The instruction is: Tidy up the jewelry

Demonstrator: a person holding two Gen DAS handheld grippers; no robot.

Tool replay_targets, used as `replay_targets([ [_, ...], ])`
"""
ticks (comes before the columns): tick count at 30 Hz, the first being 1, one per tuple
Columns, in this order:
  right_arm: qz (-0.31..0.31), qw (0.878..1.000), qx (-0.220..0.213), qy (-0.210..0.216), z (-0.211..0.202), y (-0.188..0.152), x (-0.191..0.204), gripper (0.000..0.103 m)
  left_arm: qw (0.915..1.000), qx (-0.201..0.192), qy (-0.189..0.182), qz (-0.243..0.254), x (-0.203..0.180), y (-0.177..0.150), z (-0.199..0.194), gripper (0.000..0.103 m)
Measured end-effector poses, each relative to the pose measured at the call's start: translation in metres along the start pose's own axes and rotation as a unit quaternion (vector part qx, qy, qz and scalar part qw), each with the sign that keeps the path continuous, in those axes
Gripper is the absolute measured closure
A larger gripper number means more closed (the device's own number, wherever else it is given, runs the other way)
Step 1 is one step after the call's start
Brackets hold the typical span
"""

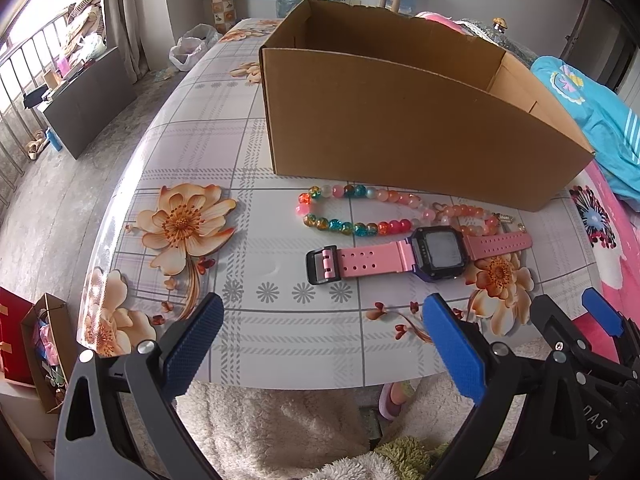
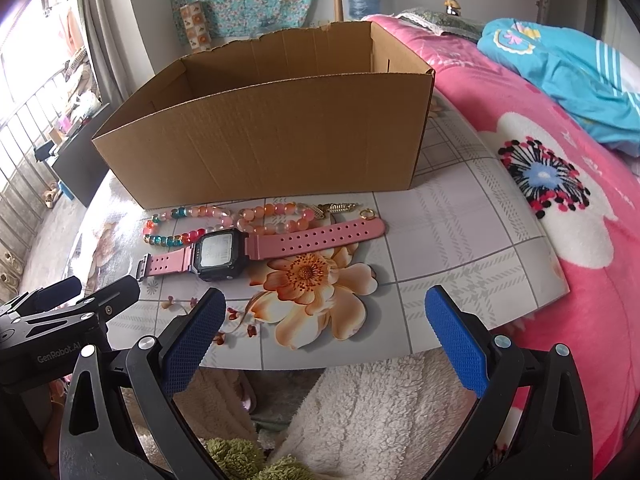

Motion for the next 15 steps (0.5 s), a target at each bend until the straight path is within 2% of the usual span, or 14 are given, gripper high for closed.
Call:
replay_targets([
  [15,0.0,1.0,0.001,0.001,0.0007,-0.0007,0.0001,0.007,1.0,0.001,0.001,-0.001,0.0005,-0.0006,0.0002,0.005],
])
Point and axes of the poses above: each gripper's, at about its wrist camera, not at the fingertips, and z roughly the way its jaws point, x to its left, y to its top, the point moved 3 cm from there along z, roughly the way its jaws point, and after that the axes turned 8 degrees about -y, right-handed, at the moved point
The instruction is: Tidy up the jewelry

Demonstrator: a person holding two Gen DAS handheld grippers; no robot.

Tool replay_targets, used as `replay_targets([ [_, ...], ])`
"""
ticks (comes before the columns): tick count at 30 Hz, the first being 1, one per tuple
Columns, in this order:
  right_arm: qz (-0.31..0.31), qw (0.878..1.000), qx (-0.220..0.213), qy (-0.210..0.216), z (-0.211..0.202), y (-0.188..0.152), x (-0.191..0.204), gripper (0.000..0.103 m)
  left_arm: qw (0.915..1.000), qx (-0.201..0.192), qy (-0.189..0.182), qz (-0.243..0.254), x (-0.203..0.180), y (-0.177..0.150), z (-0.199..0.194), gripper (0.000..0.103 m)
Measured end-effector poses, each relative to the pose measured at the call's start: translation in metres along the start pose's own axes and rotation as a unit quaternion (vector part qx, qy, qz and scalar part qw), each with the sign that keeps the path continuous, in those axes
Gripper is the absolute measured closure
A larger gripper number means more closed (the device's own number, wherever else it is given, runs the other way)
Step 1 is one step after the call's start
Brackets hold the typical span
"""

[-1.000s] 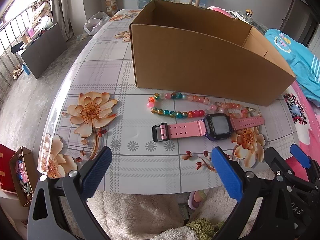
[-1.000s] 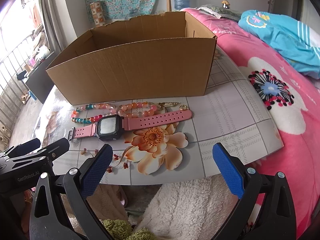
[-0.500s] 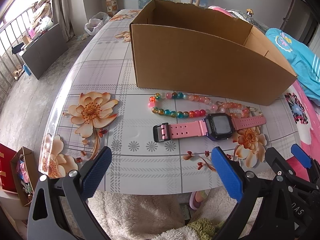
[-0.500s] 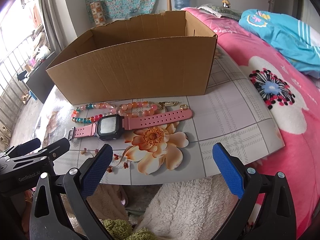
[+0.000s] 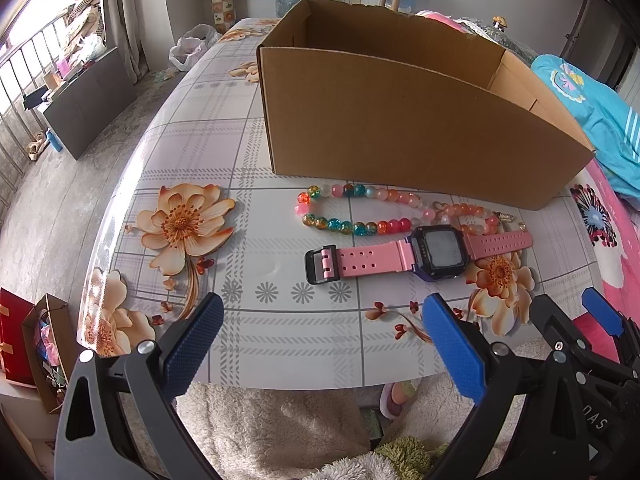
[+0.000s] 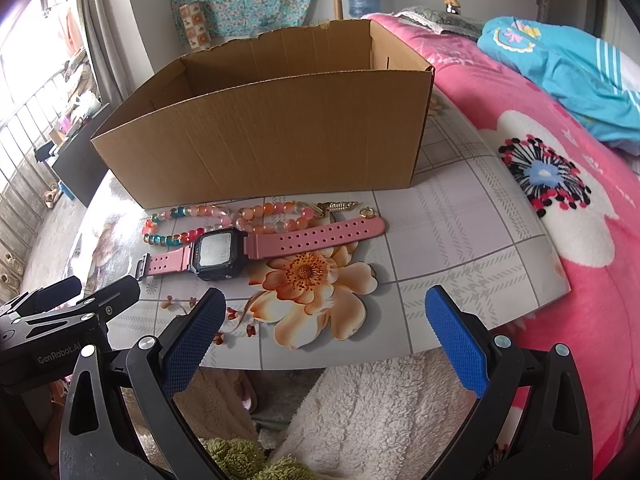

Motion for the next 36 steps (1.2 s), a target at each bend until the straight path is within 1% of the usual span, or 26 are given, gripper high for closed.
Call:
replay_targets([
  [36,-0.004,1.0,0.004,0.002,0.0015,-0.0024,0.0029,0.007,1.0,0.0,0.002,0.001,0.0006,-0.0001,0.0003,0.005],
])
Point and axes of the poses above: each gripper's, at about its wrist camera, not at the fingertips, and z roughly the way its jaws point, x to its left, y to its top, the point moved 3 cm from there along z, roughly the way its jaws point, and after that the axes turned 8 degrees about -y, right-handed, at the moved point
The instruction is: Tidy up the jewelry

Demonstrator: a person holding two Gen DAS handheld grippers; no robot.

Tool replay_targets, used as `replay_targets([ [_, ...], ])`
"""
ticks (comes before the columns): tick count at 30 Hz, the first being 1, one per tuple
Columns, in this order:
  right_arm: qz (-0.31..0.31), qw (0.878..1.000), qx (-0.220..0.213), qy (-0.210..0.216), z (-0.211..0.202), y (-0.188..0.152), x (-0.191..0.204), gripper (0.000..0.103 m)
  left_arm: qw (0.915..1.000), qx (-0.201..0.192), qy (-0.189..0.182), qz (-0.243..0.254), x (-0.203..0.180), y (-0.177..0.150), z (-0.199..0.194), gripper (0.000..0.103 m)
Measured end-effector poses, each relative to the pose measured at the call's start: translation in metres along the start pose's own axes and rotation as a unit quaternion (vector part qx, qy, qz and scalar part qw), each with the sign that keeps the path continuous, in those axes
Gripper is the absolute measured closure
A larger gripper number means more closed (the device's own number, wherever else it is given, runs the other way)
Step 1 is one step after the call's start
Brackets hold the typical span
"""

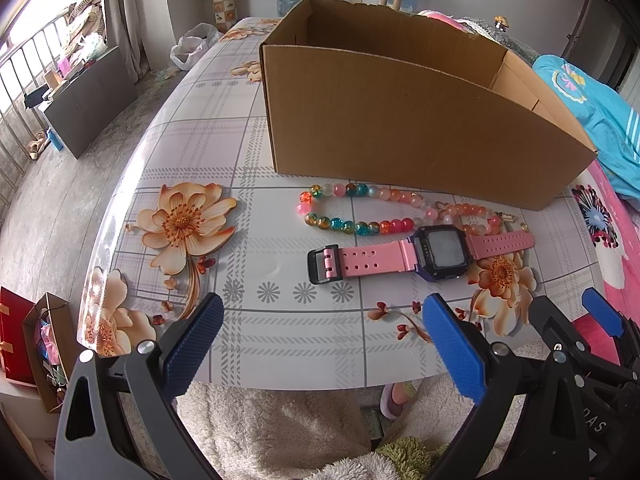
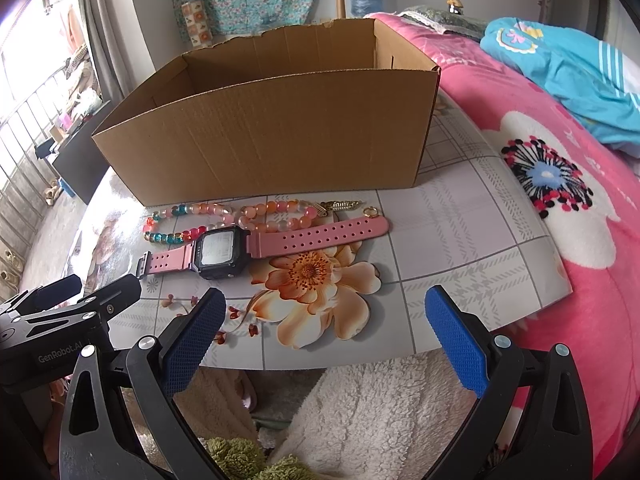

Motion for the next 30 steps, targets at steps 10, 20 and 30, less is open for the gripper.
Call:
replay_targets([
  [10,0.001,1.0,0.0,0.0,0.0,0.001,0.0,0.007,1.0,0.002,0.001,-0.002,0.003,-0.002,0.002,0.005],
  [20,0.001,1.0,0.0,0.0,0.0,0.0,0.0,0.007,1.0,0.005,0.003,-0.003,0.006,-0.001,0.004,0.005],
  [30,0.001,1.0,0.004,0.002,-0.001,0.001,0.0,0.007,0.9998,0.016,0.014,-0.005,0.008,0.0,0.01,0.005],
])
Point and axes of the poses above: each gripper's, at about its wrist camera, not at the fingertips, and z roughly the way its jaws point, x to its left, y to its top, the point moved 3 cm from there along z, roughly the way its jaws point, and after that the axes turned 8 degrees about -y, right-handed, at the moved point
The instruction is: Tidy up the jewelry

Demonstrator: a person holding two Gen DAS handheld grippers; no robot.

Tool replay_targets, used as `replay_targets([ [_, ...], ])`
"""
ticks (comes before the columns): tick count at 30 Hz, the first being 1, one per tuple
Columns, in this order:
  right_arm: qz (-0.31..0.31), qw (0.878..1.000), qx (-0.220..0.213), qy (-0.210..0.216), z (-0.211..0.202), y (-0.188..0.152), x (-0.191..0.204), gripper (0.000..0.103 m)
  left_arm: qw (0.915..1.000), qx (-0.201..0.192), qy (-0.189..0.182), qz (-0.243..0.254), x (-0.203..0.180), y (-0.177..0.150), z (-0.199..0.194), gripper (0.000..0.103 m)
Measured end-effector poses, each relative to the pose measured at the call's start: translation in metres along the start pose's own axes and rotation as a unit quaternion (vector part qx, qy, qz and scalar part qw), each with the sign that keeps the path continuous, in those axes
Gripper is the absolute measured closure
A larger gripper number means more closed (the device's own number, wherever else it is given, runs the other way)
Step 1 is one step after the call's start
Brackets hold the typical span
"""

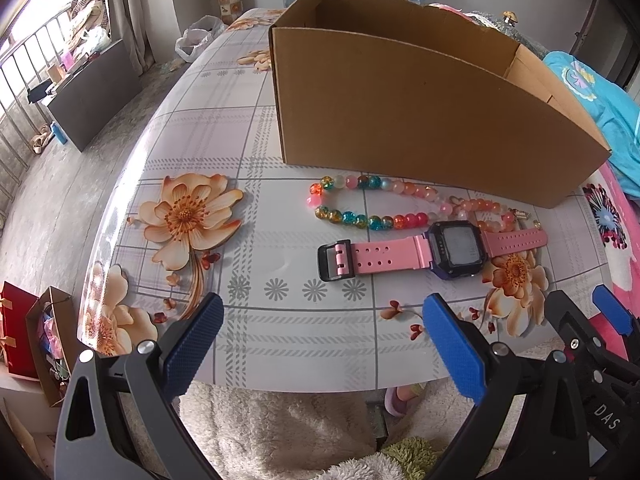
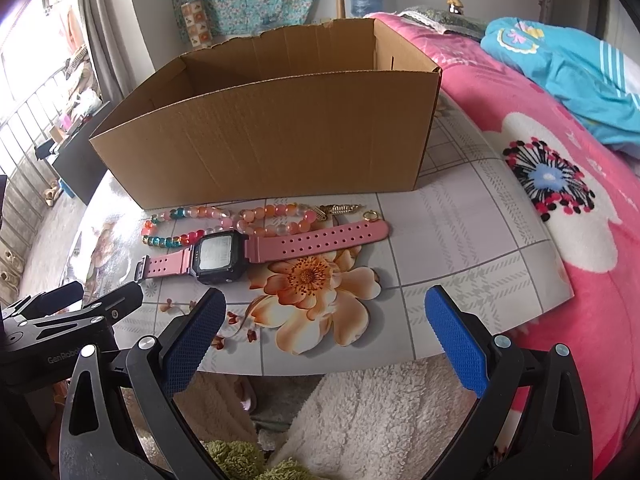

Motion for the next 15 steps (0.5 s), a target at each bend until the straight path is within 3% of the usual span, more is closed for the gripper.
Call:
replay_targets([
  [15,0.005,1.0,0.011,0.011,0.022,0.01,-0.005,0.007,0.9995,0.026,0.02,0.004,-0.001,0.007,0.025,0.005],
])
Point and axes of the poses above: each gripper's, at about its wrist camera, not at the fingertips, and z roughly the way its jaws point, x to its left, y to its top, the point moved 3 cm from there along z, roughly the way its jaws point, and after that the axes turned 8 degrees about -y, right-handed, at the moved point
